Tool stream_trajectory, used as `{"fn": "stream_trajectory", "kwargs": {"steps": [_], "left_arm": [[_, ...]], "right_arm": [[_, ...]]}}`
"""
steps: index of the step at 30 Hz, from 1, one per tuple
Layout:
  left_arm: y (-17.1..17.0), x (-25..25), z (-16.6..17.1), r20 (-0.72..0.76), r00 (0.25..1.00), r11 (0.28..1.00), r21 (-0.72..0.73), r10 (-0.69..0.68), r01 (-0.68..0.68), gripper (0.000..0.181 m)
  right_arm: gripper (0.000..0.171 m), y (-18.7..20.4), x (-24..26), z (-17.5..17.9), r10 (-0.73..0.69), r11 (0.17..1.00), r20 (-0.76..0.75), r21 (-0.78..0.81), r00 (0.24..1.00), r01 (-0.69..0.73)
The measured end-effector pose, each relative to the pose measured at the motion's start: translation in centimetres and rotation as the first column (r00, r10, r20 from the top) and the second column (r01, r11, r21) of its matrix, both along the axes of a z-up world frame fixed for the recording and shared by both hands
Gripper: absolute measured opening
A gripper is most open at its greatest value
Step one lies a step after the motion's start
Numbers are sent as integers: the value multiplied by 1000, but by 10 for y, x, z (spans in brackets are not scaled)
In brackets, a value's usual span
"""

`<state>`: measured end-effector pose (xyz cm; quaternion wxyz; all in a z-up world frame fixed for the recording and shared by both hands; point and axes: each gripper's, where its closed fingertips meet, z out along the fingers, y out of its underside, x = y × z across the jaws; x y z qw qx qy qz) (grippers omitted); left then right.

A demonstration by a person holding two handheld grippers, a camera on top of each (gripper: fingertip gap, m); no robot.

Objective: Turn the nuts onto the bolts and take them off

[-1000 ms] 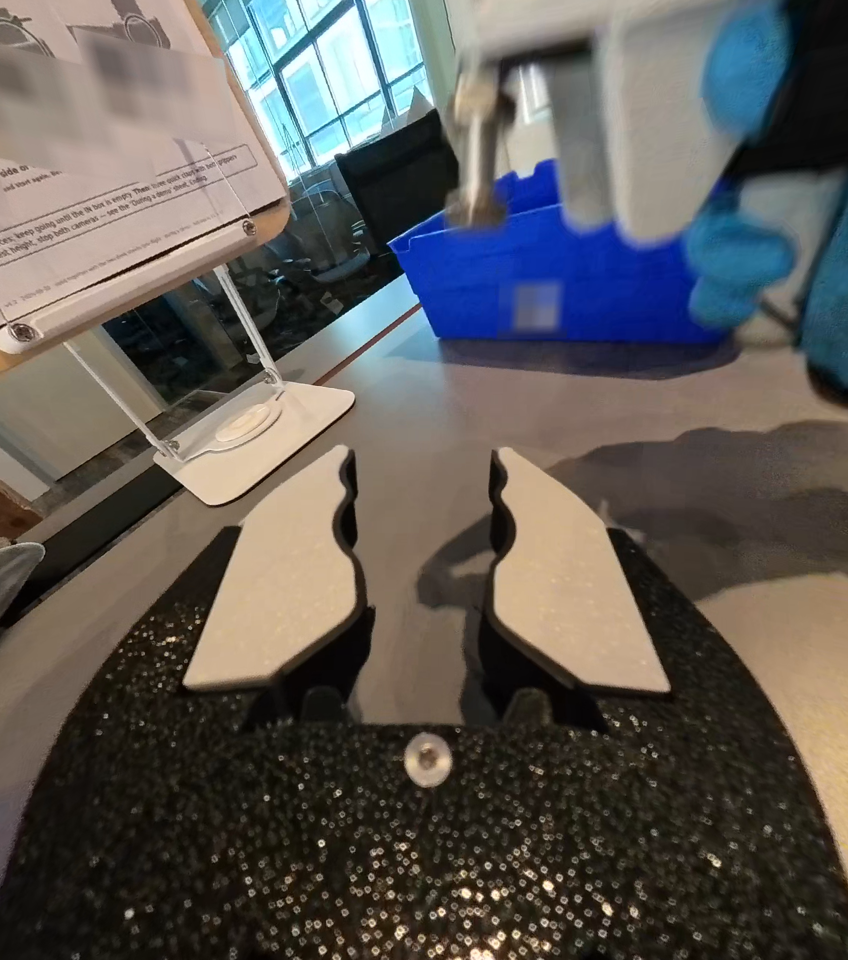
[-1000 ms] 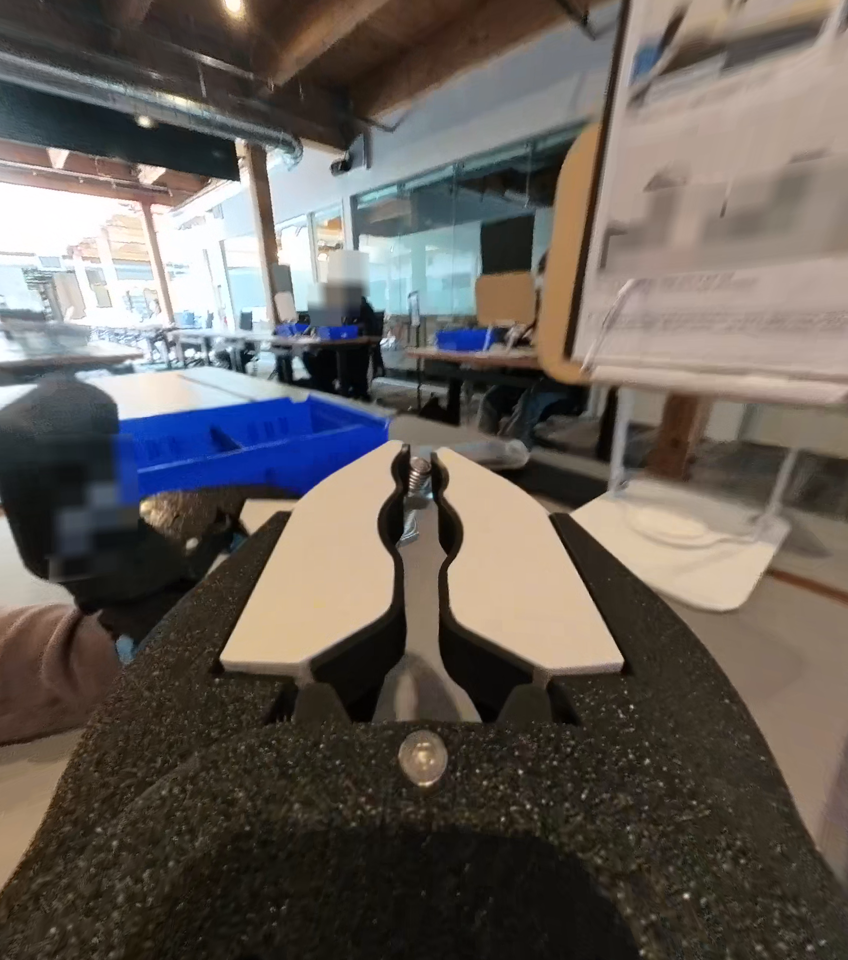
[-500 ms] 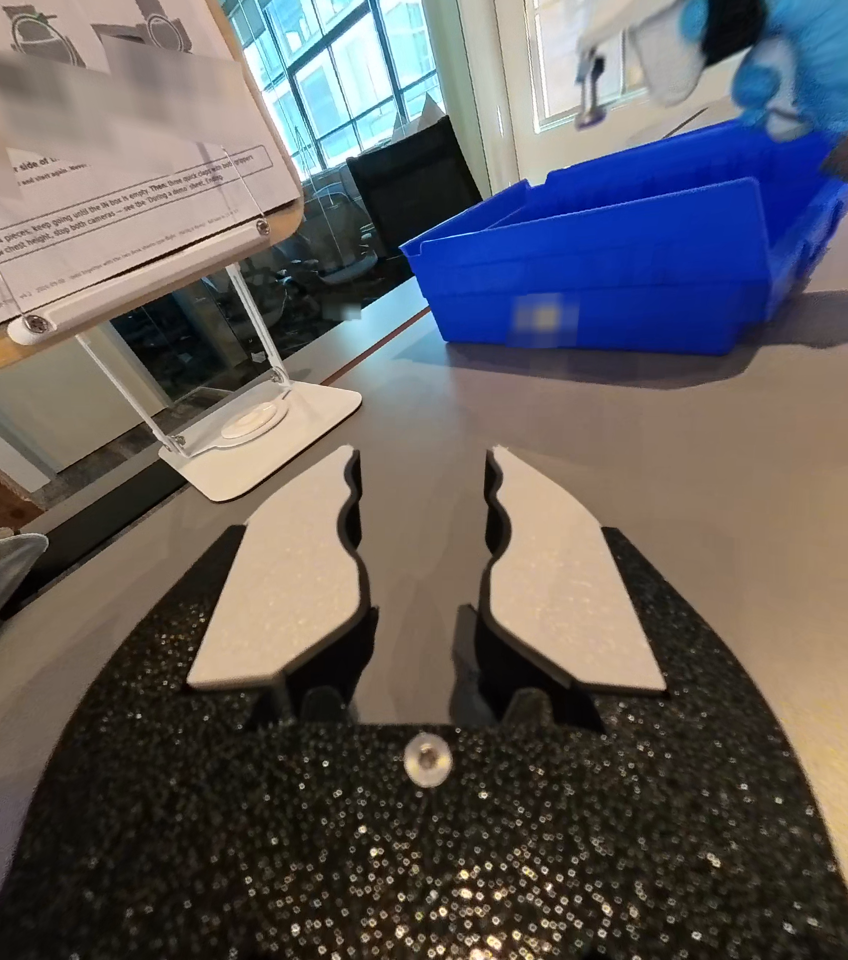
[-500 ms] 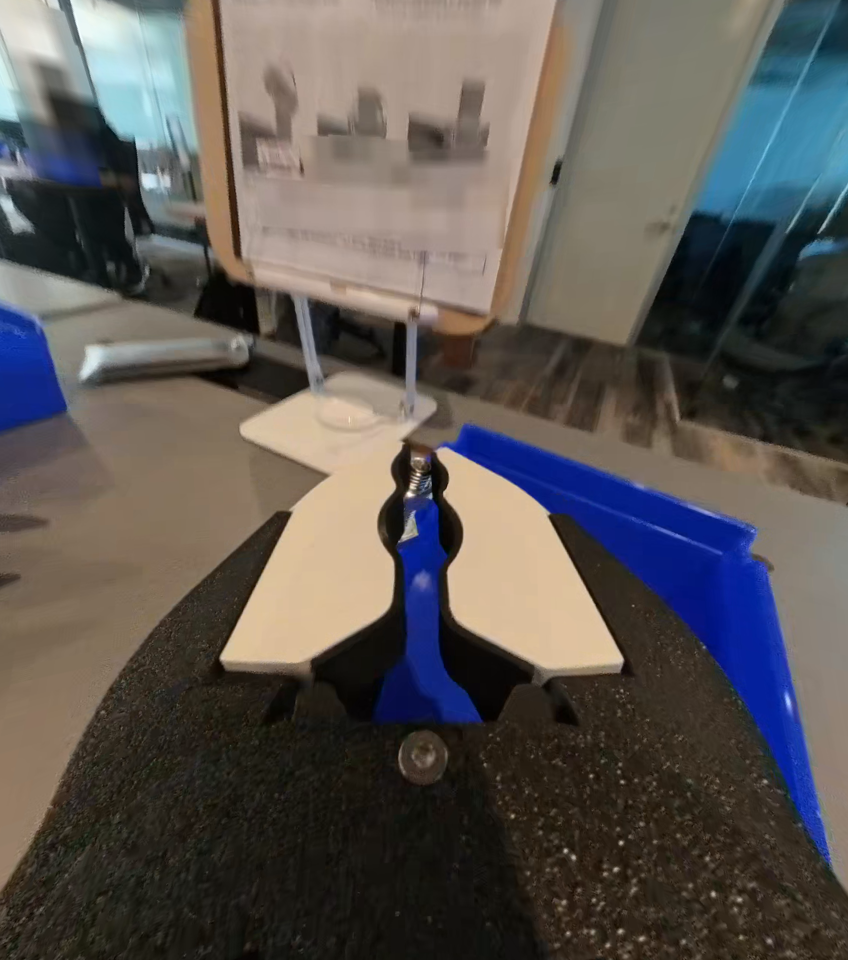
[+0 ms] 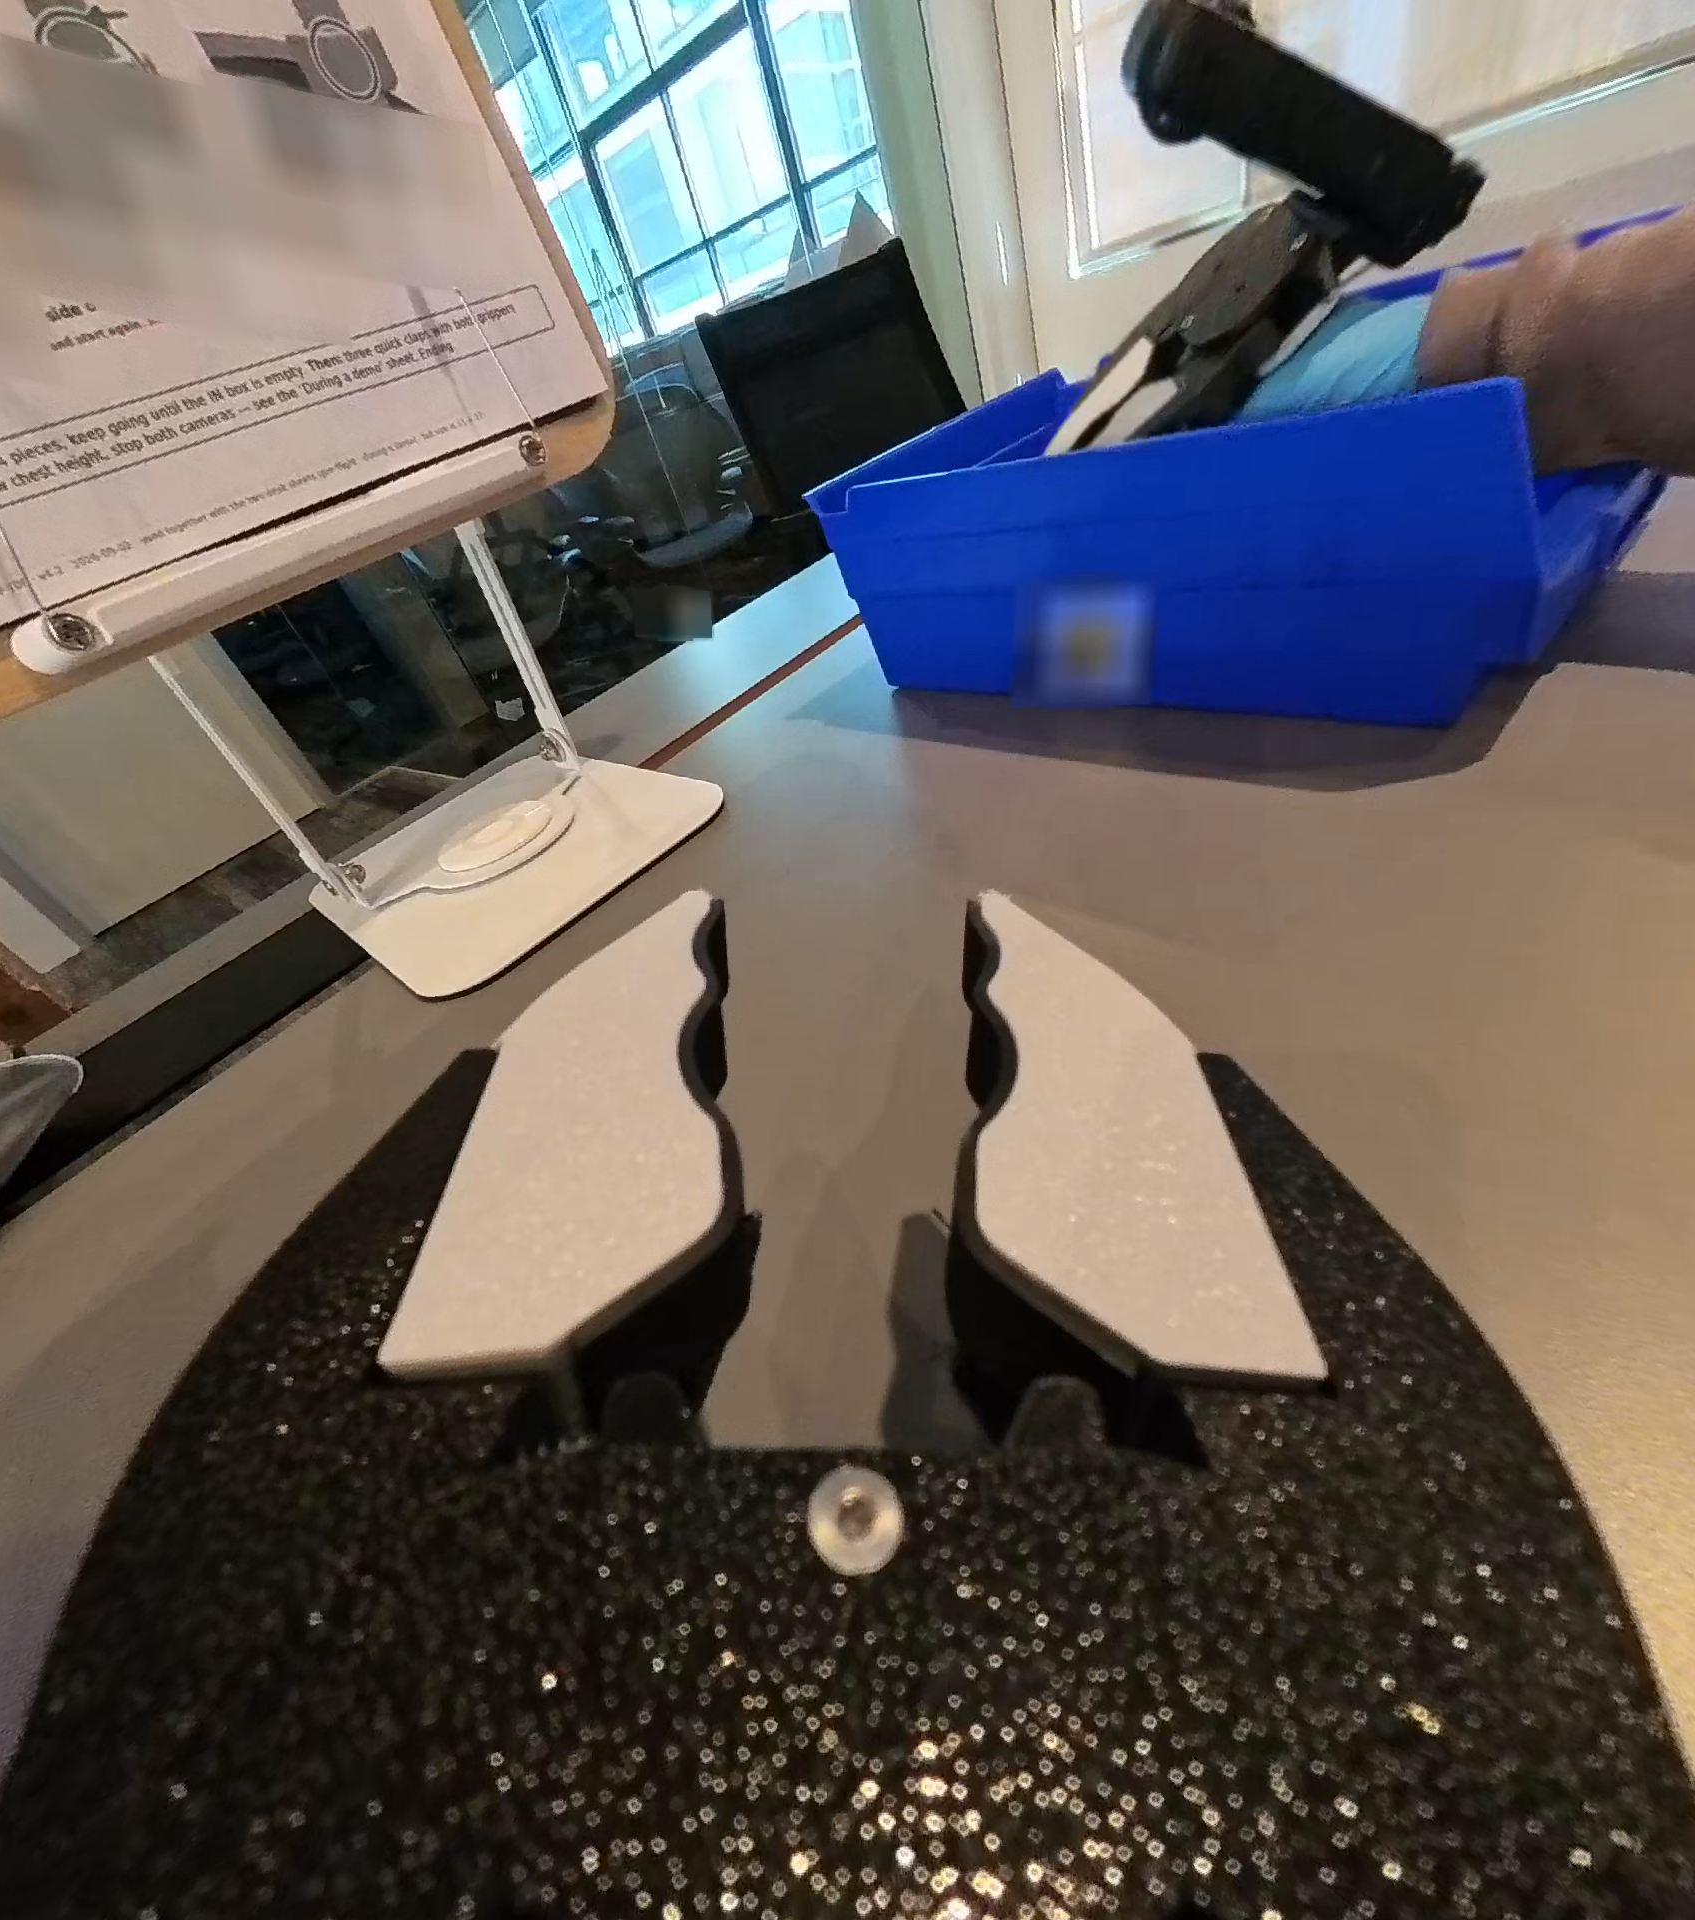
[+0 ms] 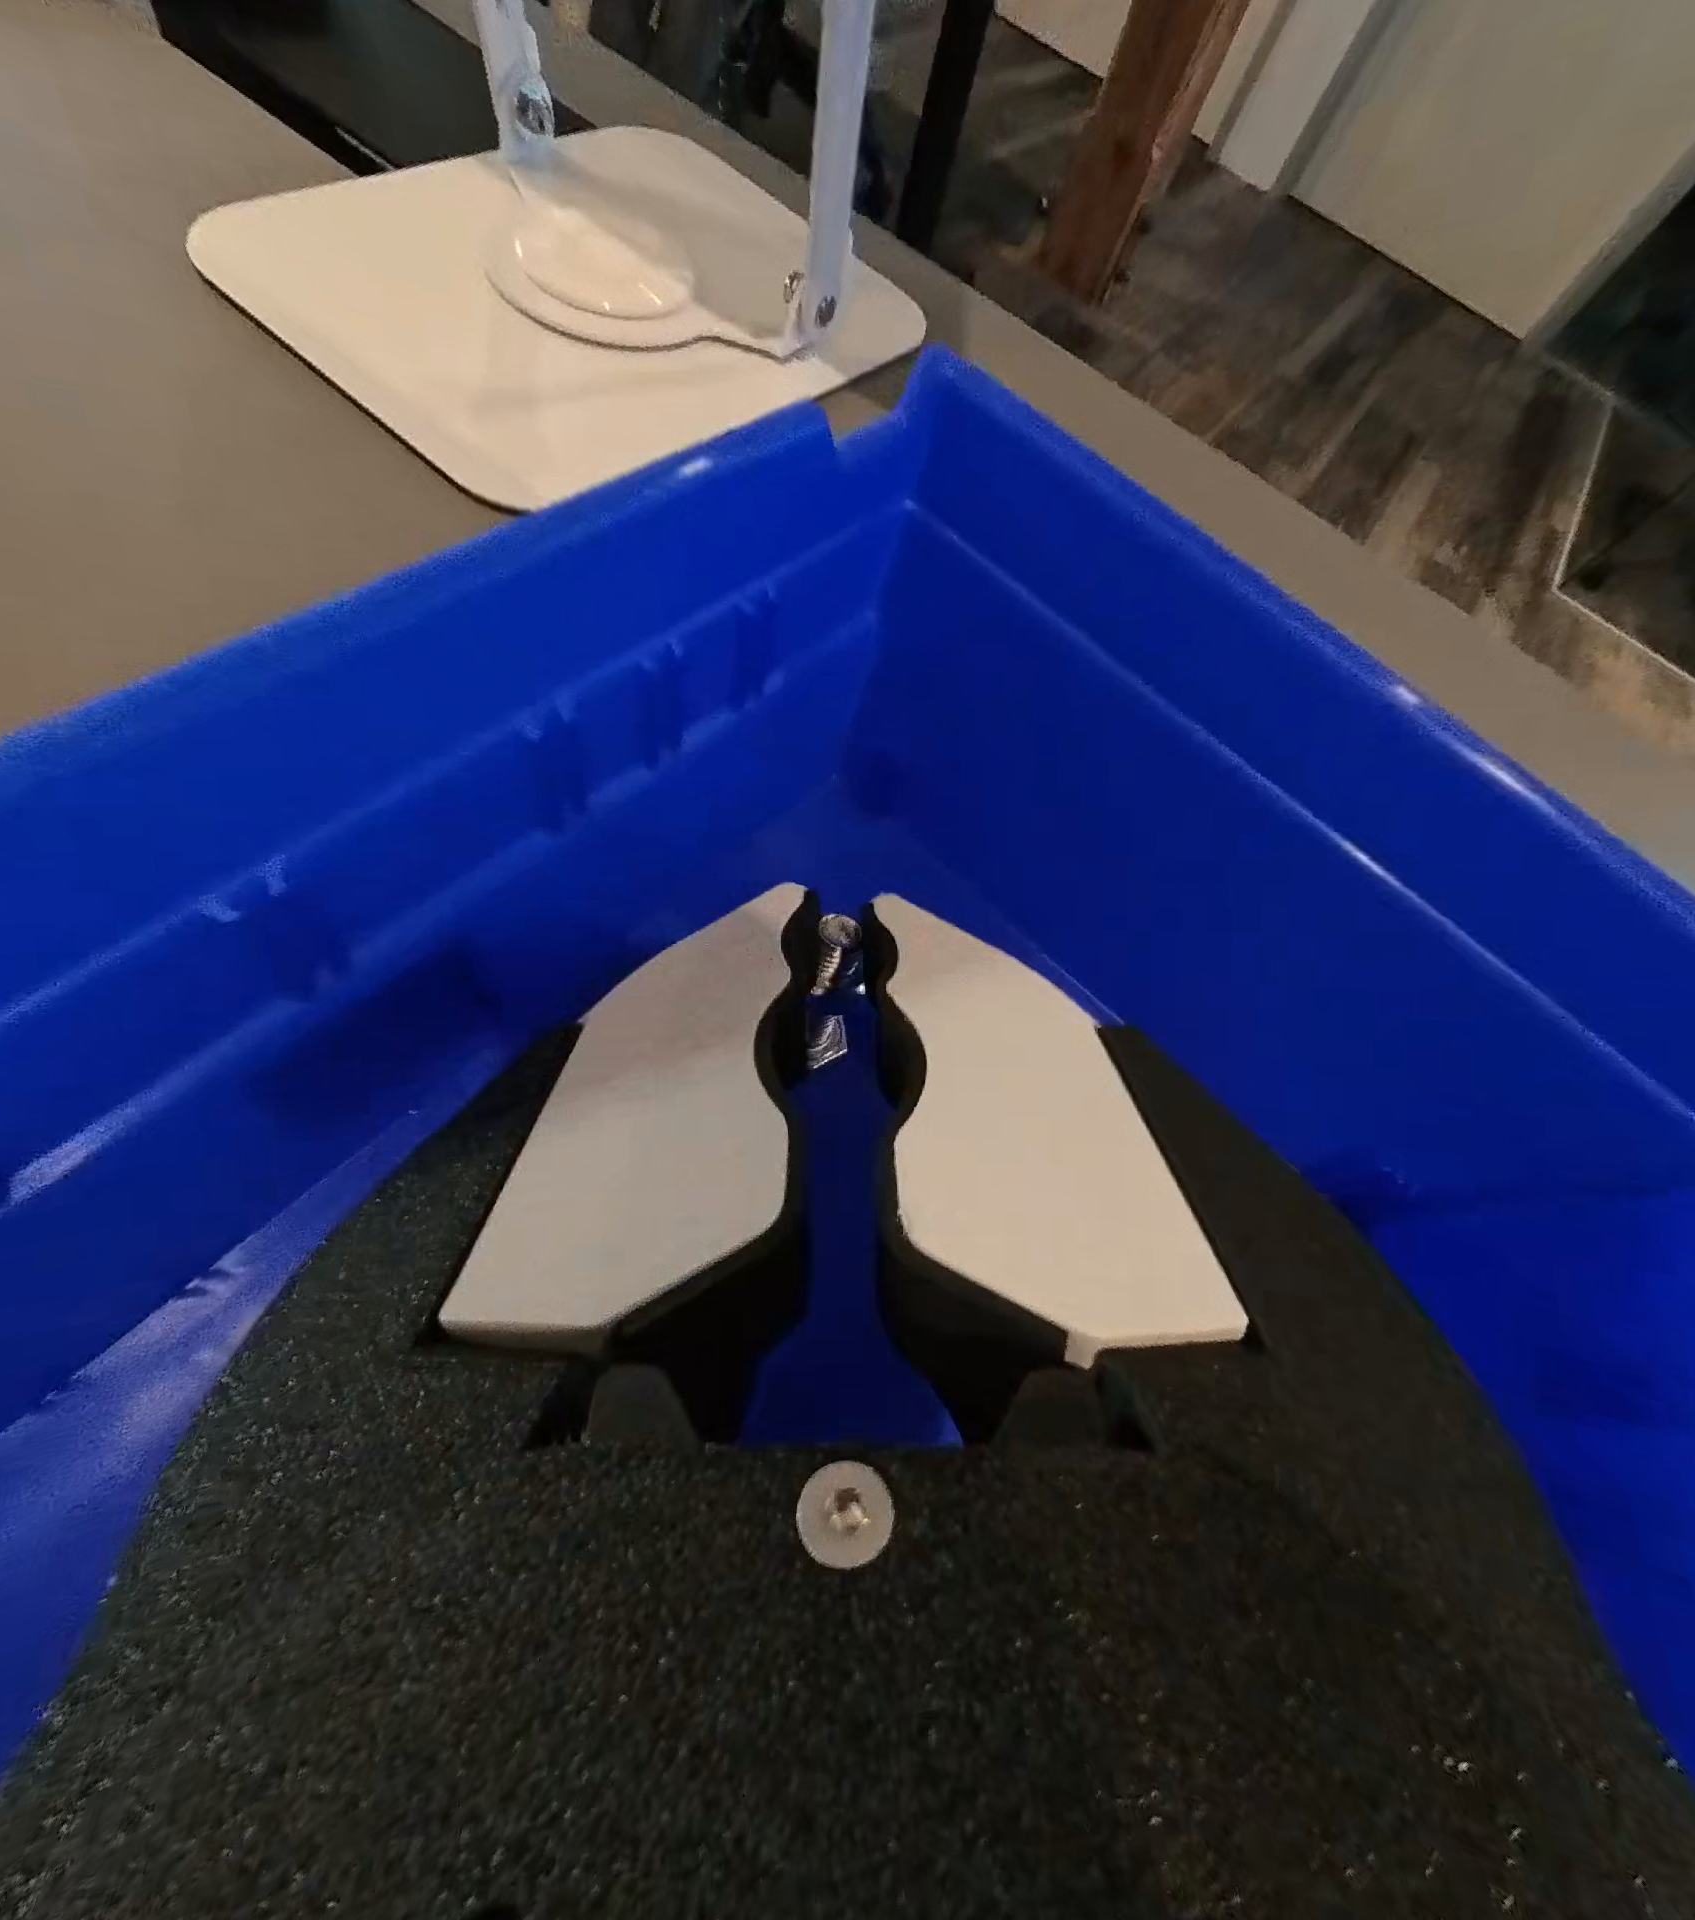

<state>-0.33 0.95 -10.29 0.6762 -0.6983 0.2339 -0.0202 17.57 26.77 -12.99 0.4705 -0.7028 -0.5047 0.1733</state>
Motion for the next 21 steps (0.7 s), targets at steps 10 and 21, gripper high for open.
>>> {"fn": "stream_trajectory", "kwargs": {"steps": [10, 21], "left_arm": [[0, -1, 0, 5, 1000, 1000, 1, 2, -2, 43], [2, -8, 4, 55, 998, 1000, 6, 28, -29, 42]], "right_arm": [[9, 5, 6, -14, -18, 1000, 42, -17, 999, 19], [22, -29, 10, 136, -88, 954, -346, 239, 934, 179]]}}
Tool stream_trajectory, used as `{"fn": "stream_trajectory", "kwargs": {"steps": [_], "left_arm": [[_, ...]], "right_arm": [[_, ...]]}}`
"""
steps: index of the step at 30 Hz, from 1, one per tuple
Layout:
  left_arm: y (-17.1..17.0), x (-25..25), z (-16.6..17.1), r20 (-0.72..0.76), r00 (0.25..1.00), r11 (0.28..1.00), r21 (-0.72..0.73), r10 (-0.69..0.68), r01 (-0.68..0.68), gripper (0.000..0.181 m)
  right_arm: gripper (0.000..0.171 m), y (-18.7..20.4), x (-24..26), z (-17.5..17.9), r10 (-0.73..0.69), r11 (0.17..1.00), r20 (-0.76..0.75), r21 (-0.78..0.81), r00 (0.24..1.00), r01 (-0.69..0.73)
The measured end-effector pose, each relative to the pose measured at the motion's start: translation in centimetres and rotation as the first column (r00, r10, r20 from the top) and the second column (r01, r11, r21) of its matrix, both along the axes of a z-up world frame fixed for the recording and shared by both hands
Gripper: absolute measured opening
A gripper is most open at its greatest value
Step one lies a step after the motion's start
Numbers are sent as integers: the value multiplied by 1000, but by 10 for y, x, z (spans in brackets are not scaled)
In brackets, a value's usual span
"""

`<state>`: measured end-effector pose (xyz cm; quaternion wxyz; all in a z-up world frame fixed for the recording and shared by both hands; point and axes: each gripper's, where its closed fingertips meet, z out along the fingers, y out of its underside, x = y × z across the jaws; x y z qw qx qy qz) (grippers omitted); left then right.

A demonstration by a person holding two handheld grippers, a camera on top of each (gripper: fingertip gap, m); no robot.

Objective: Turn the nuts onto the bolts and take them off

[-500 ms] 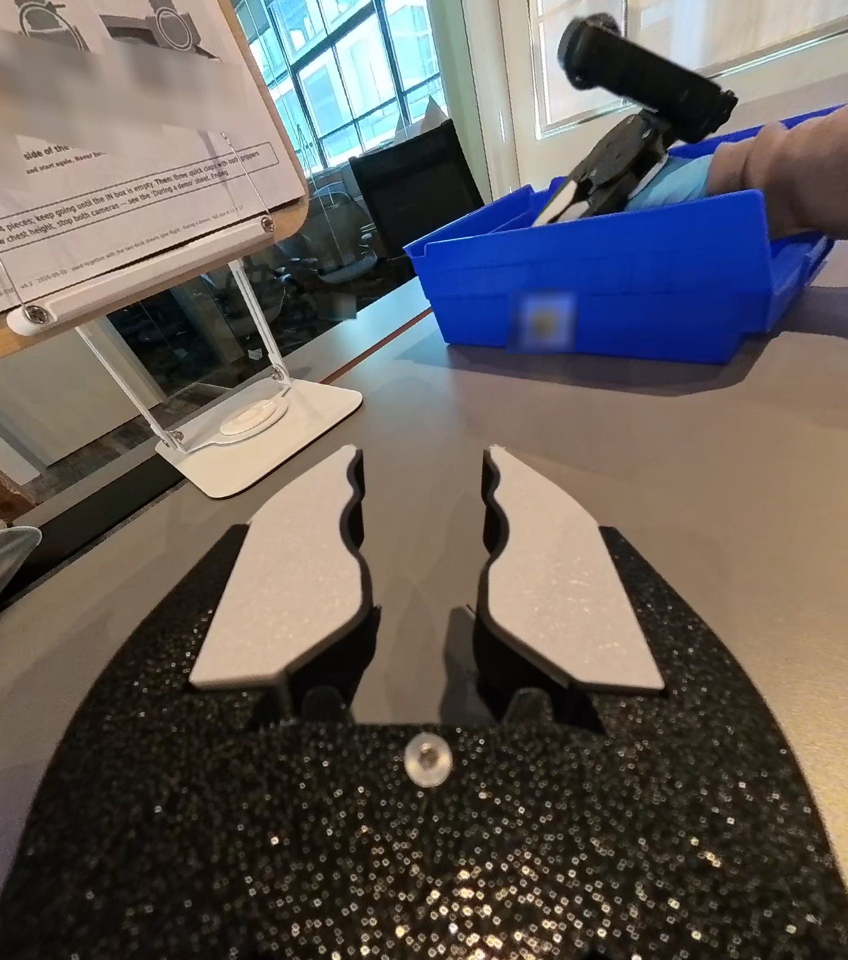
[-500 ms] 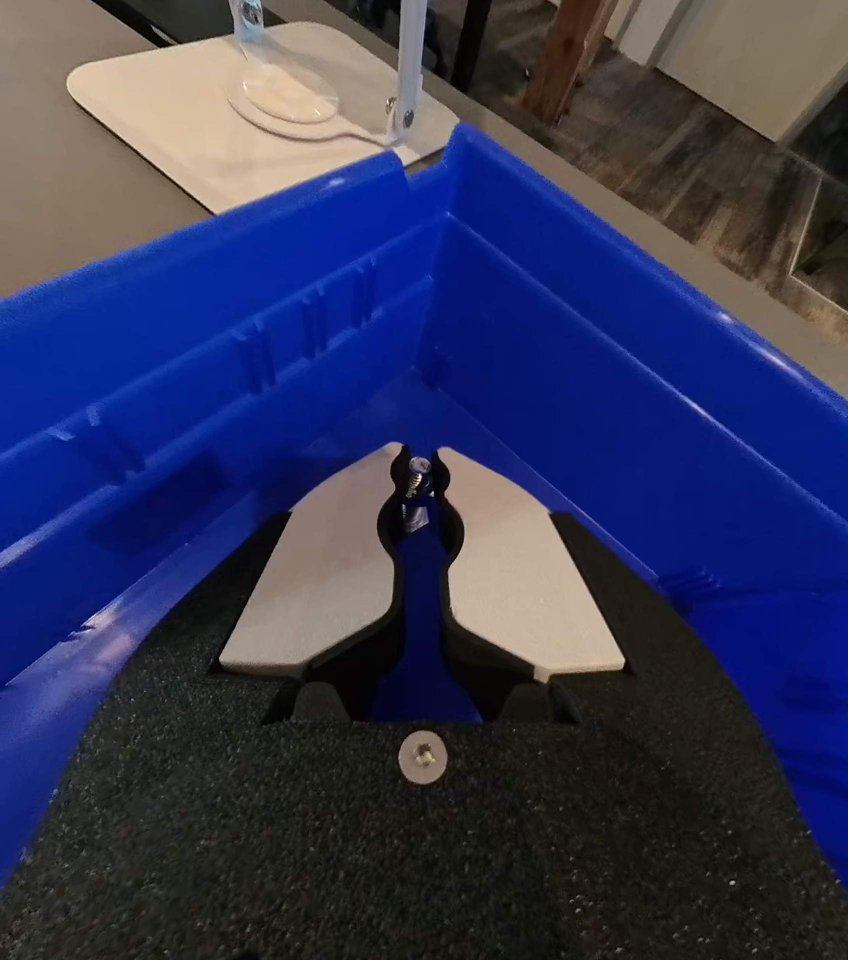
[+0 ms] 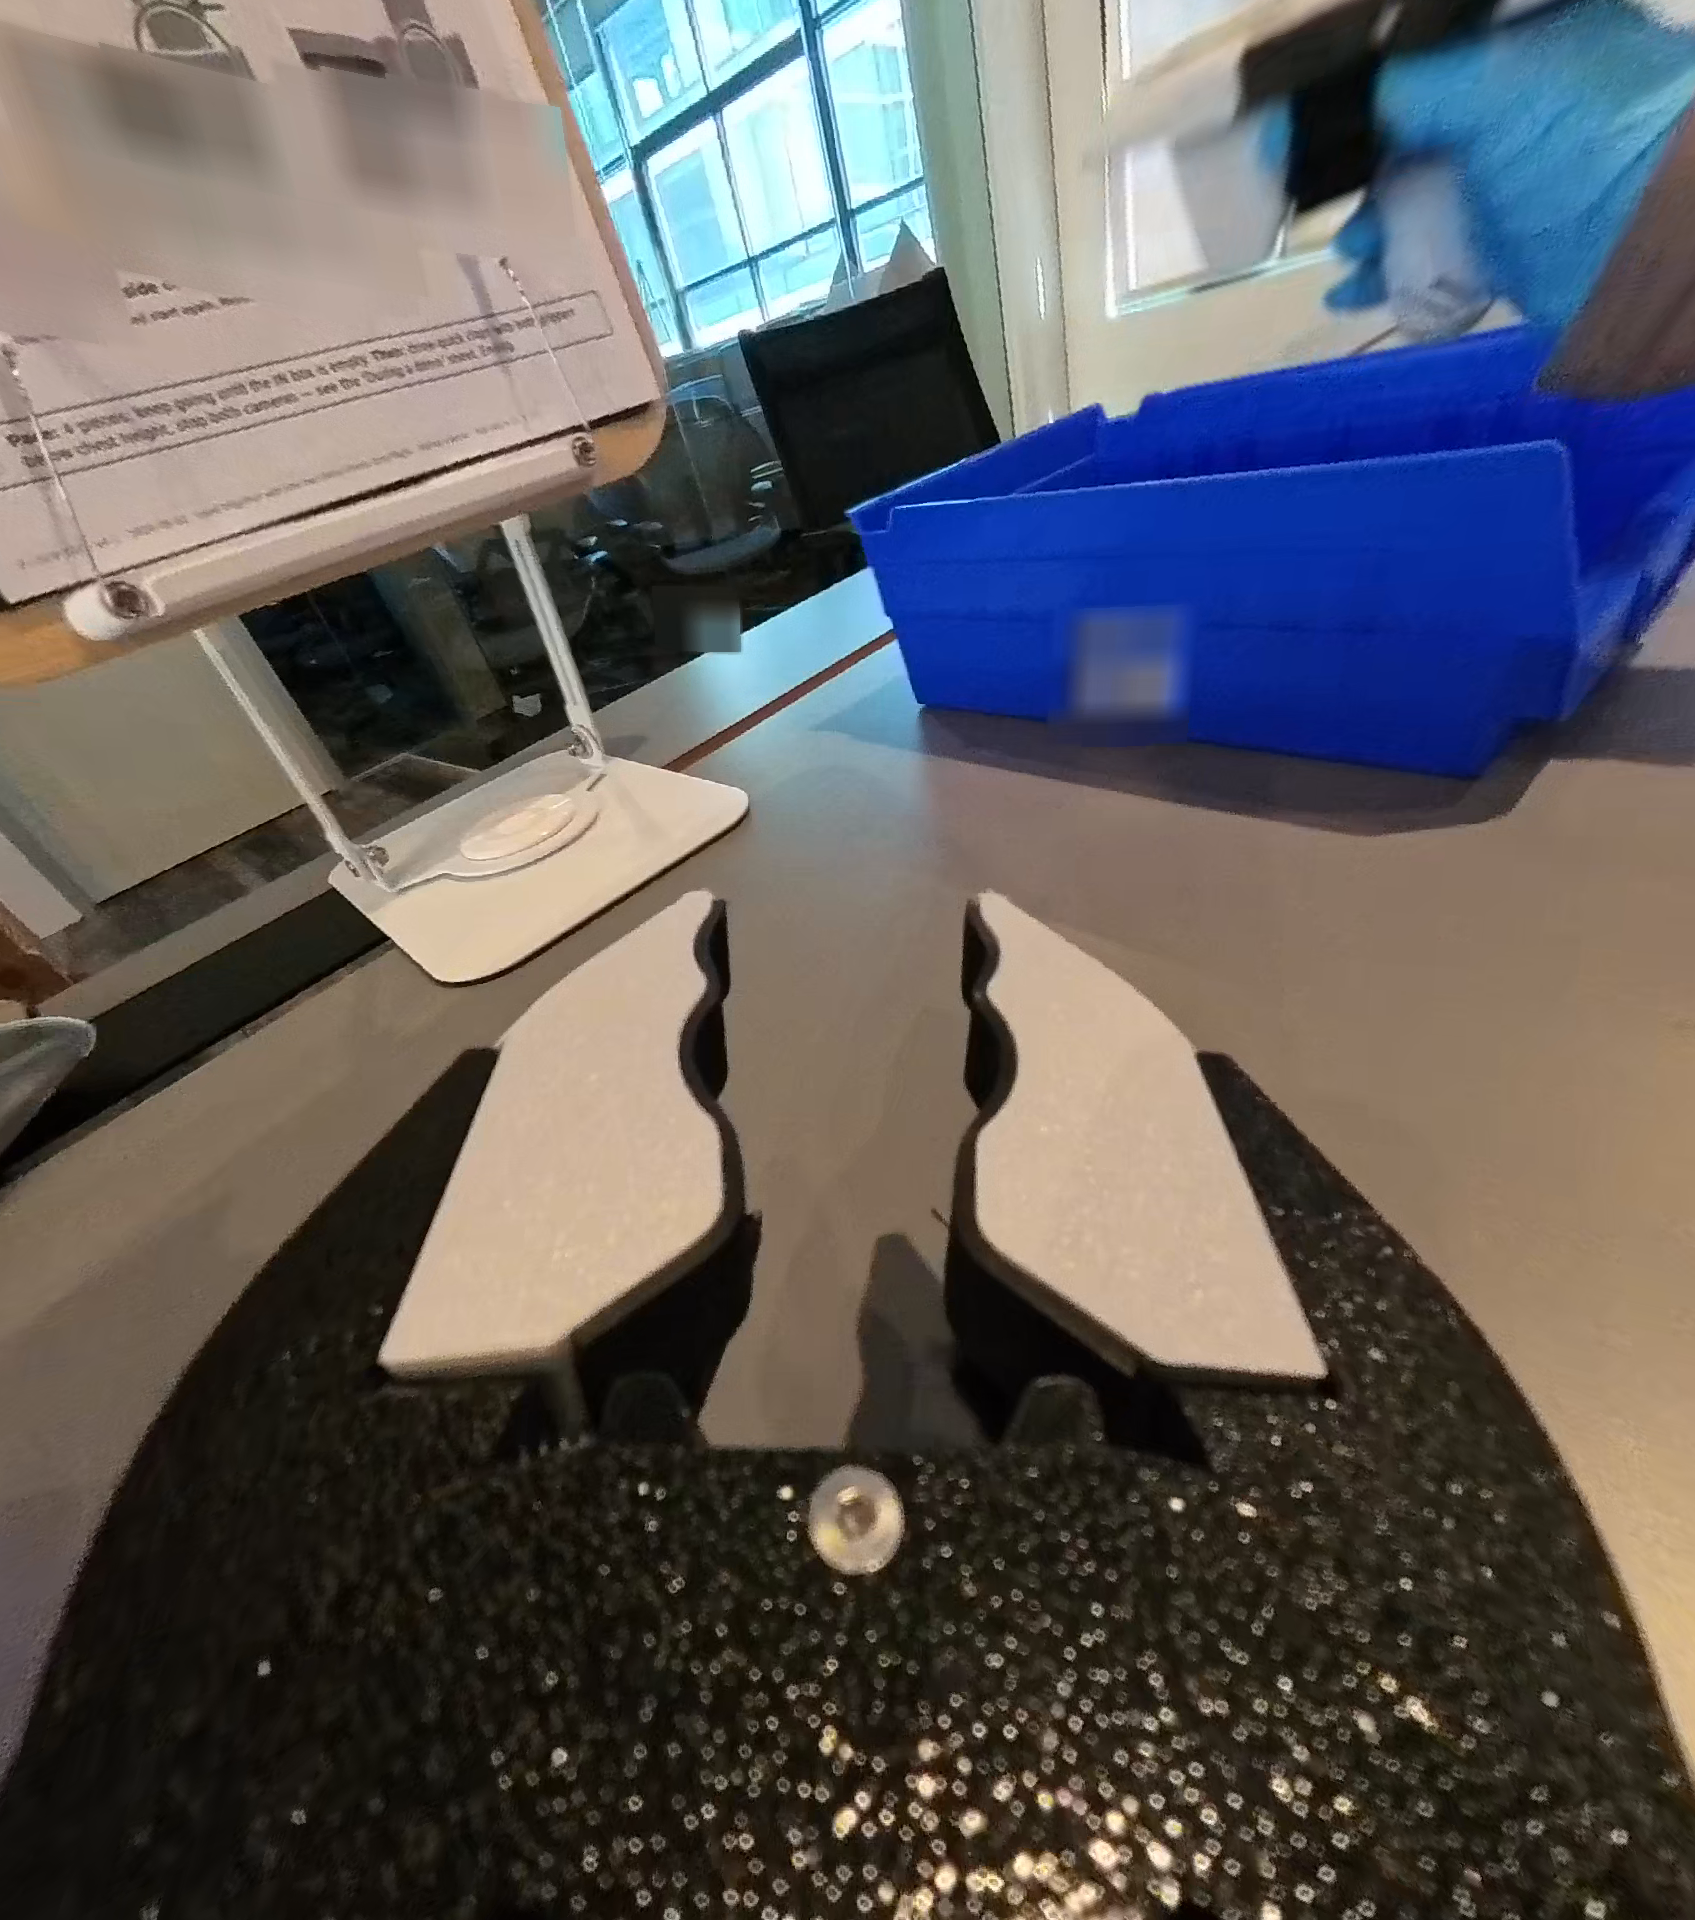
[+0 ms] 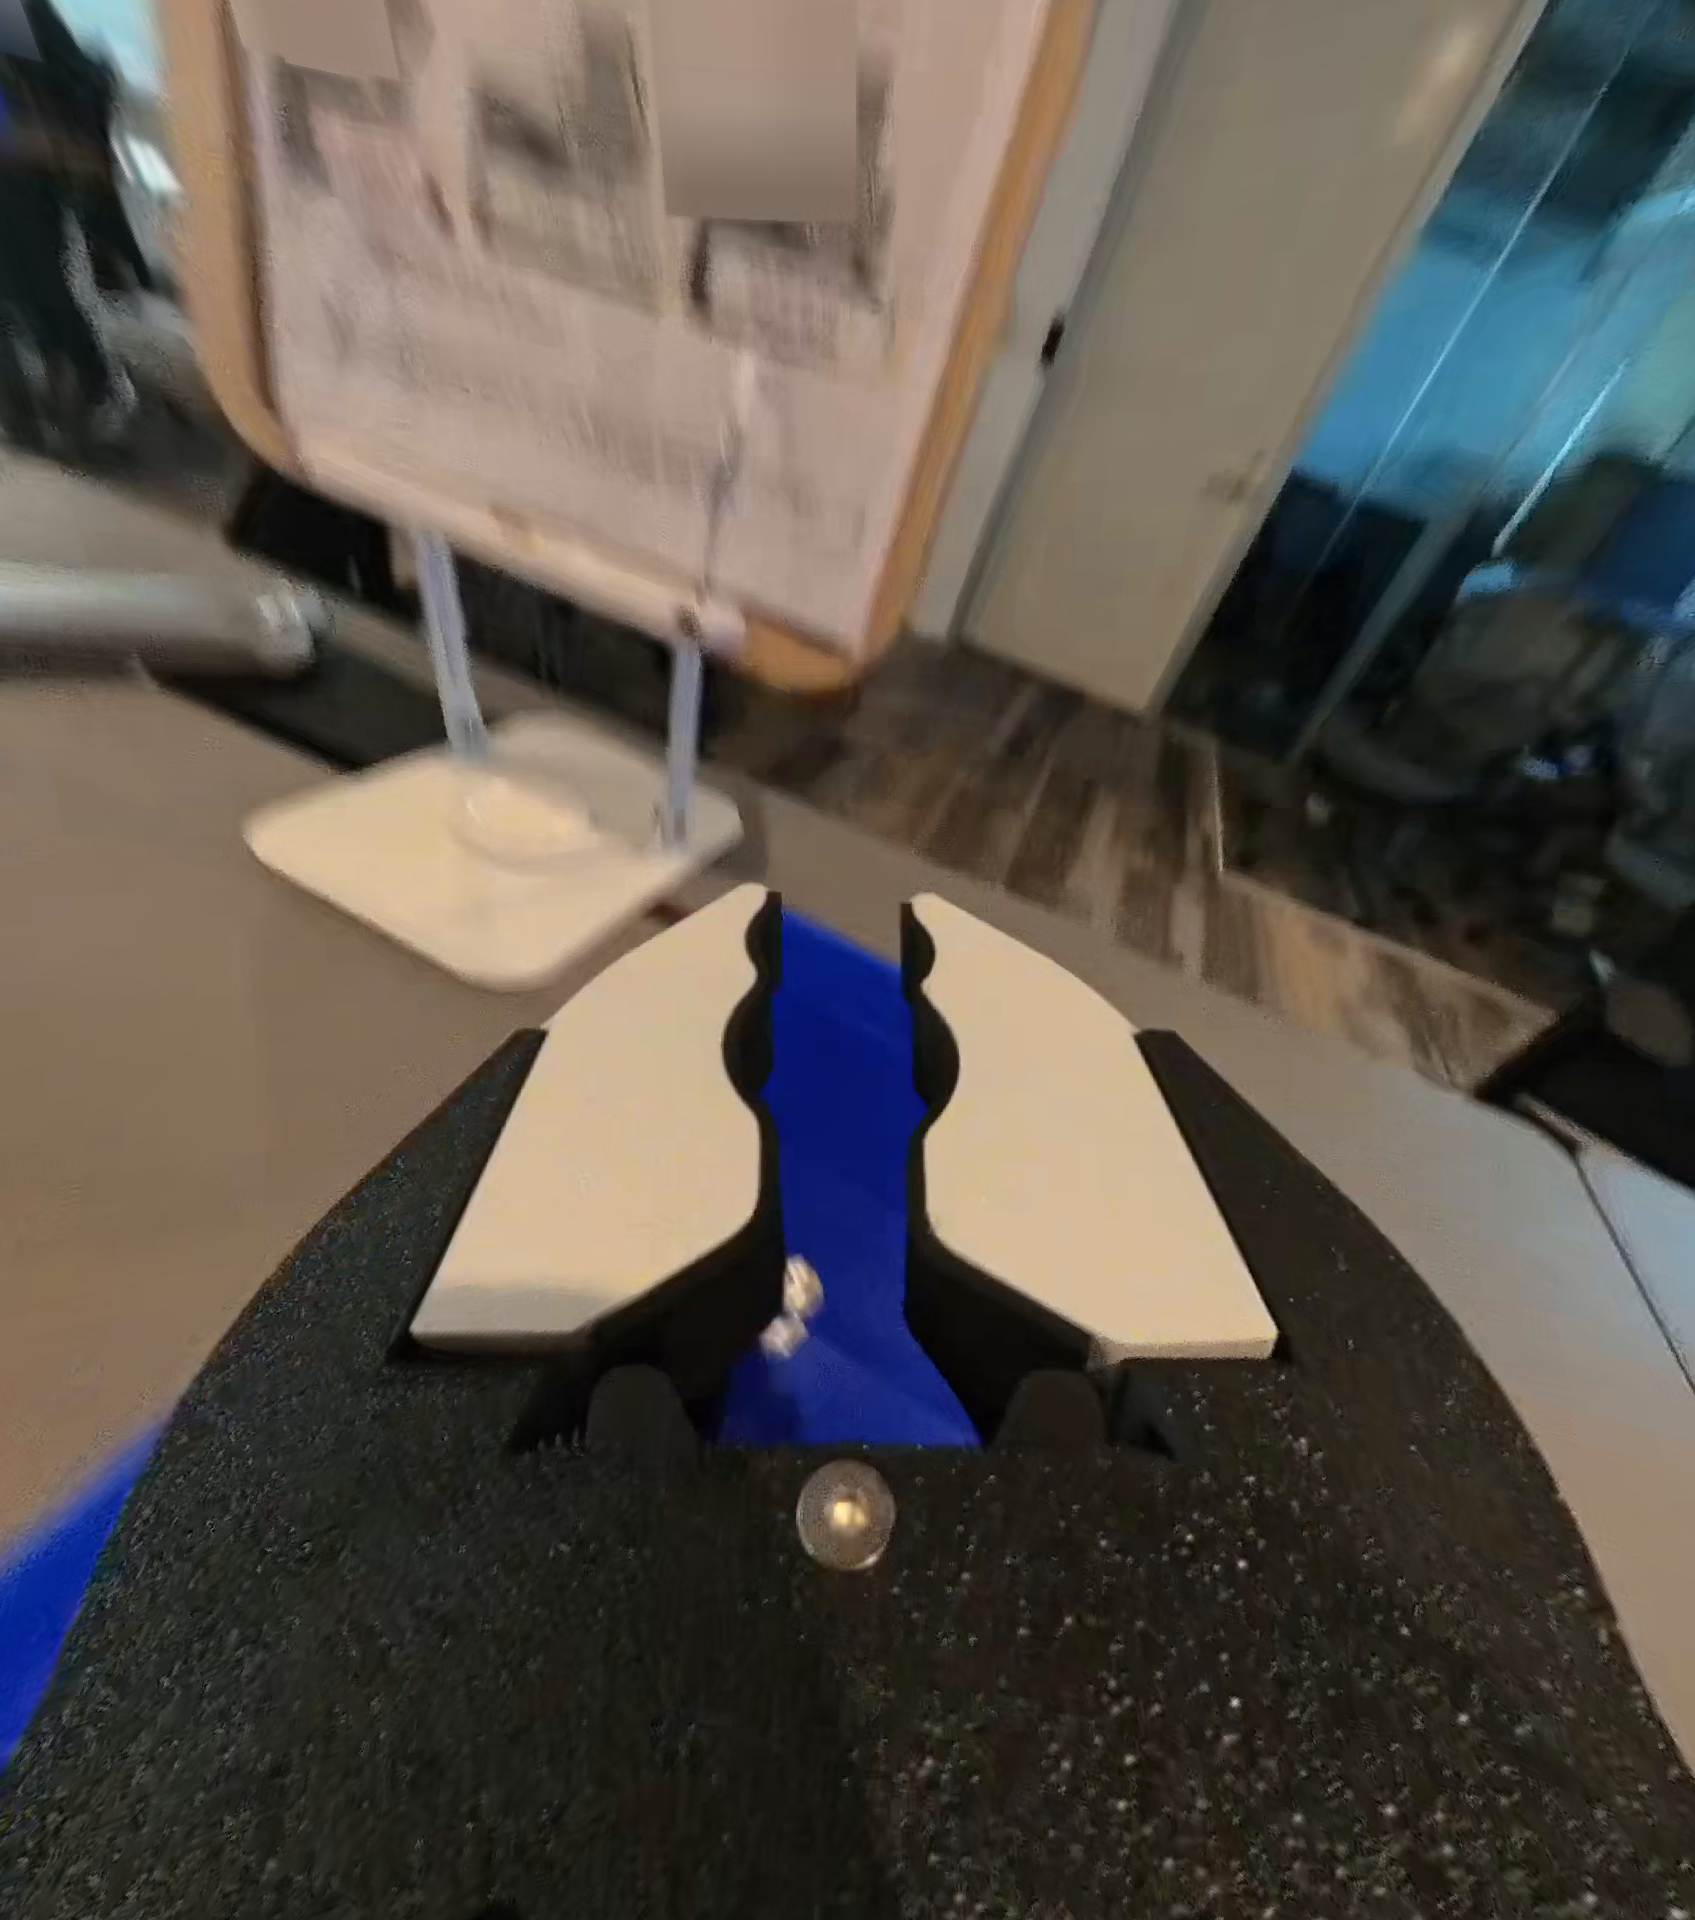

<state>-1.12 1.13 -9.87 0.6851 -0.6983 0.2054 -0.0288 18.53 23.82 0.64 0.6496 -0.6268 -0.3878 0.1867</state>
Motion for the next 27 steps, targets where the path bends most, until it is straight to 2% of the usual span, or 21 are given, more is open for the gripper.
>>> {"fn": "stream_trajectory", "kwargs": {"steps": [3, 5, 7, 10, 13, 17, 19, 22, 27], "left_arm": [[1, -4, 1, 32, 999, 1000, -4, 10, -10, 42], [2, -6, 2, 51, 999, 1000, -5, 10, -10, 42], [1, -6, 3, 62, 998, 1000, -2, 8, -8, 42], [0, -6, 5, 62, 998, 1000, 10, 8, -9, 39], [-1, -5, 5, 52, 999, 1000, 20, 3, -4, 37], [-2, -1, 3, 24, 1000, 1000, 18, -7, 6, 37], [-2, 2, 3, 8, 1000, 1000, 20, -10, 10, 36], [-2, 3, 2, -10, 1000, 1000, 22, -13, 13, 36], [-2, 2, 3, 11, 1000, 1000, 17, -13, 13, 36]], "right_arm": [[20, -61, -33, 58, 179, 980, -114, 108, 977, -167], [21, -106, -73, 74, 334, 938, -91, 128, 938, -322], [22, -151, -123, 75, 494, 865, -11, 112, 869, -490], [22, -218, -203, 62, 701, 701, 152, 34, 697, -713], [20, -278, -275, 44, 819, 510, 348, -75, 457, -857], [18, -339, -352, 4, 797, 301, 596, -243, 103, -922], [18, -355, -380, -26, 714, 267, 697, -354, -62, -896], [19, -339, -426, -65, 539, 330, 824, -396, -173, -857], [21, -291, -469, -111, 413, 444, 846, -510, -337, -737]]}}
